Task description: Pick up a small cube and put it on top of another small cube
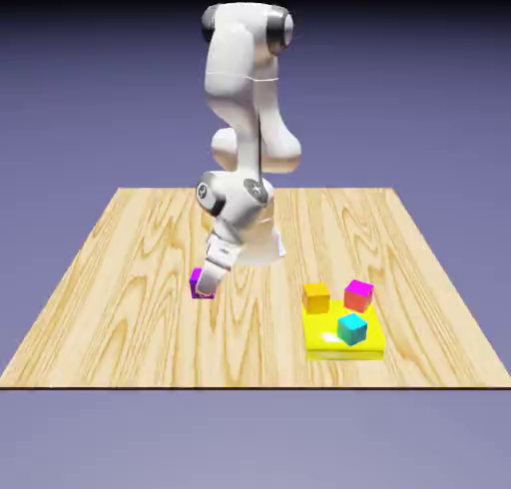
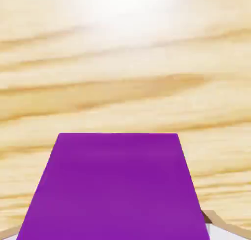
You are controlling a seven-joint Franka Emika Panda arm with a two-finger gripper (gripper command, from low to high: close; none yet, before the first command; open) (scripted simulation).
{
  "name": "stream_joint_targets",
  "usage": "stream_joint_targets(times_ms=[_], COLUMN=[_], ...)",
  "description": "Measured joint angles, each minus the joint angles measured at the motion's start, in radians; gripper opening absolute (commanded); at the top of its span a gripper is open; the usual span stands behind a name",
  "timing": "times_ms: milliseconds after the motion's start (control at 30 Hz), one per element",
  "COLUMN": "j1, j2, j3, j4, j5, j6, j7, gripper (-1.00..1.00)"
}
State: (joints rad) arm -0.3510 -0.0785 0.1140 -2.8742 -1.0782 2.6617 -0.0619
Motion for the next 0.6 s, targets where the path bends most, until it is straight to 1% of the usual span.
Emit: stream_joint_targets(times_ms=[600], j1=[0.173], j2=[-0.184], j3=[0.355], j4=[-0.055], j5=[0.462], j6=[0.241], j7=[-0.783], gripper=[-1.0])
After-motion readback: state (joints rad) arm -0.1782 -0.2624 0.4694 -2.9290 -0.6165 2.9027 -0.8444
